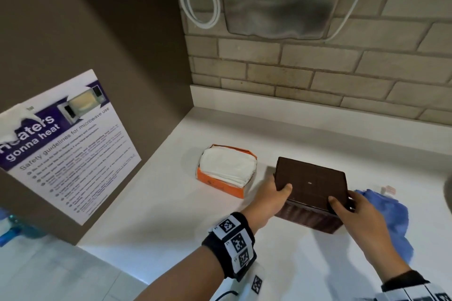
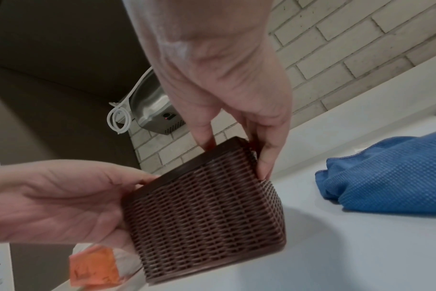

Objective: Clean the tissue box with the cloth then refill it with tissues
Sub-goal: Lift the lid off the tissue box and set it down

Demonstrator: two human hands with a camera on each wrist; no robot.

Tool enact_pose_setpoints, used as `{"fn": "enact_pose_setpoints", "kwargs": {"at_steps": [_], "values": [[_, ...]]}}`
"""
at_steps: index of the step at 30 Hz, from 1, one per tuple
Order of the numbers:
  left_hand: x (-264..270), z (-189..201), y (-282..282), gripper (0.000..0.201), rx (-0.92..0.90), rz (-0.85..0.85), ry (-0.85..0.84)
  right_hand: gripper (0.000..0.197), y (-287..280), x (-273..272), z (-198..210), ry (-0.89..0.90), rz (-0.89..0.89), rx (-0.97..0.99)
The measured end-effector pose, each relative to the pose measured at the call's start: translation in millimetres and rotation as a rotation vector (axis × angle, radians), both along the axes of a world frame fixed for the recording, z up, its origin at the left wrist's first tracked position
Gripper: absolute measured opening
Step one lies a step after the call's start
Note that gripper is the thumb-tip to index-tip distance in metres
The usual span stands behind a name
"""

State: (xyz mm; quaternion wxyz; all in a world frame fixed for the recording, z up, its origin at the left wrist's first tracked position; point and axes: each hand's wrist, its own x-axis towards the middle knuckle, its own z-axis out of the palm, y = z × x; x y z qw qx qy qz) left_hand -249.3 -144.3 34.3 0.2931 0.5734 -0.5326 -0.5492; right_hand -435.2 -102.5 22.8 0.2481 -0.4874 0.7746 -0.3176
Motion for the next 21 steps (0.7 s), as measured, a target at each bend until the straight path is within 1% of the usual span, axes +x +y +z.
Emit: {"fn": "enact_pose_setpoints", "kwargs": {"at_steps": [6, 11, 15, 18, 21], "values": [[1.7, -2.0, 1.7, 0.039, 0.003, -0.007, 0.001, 0.036, 1.0, 1.1, -2.6, -0.011, 0.007, -0.022], [7.7, -5.3, 1.5, 0.038, -0.031, -0.01, 0.003, 0.03, 3.7, -1.0, -6.5, -0.029, 0.016, -0.076], [8.1, -12.1, -1.3, 0.036, -0.045, -0.022, -0.001, 0.029, 5.8, -1.4, -10.3, -0.047, 0.017, -0.083], [6.8, -16.0, -1.9, 0.034, -0.089, 0.001, -0.013, 0.025, 8.4, -2.1, -10.0, -0.068, 0.021, -0.106], [6.2, -19.1, -0.3, 0.035, -0.13, -0.011, -0.006, 0.024, 12.4, -1.2, -6.4, -0.076, 0.02, -0.142]]}}
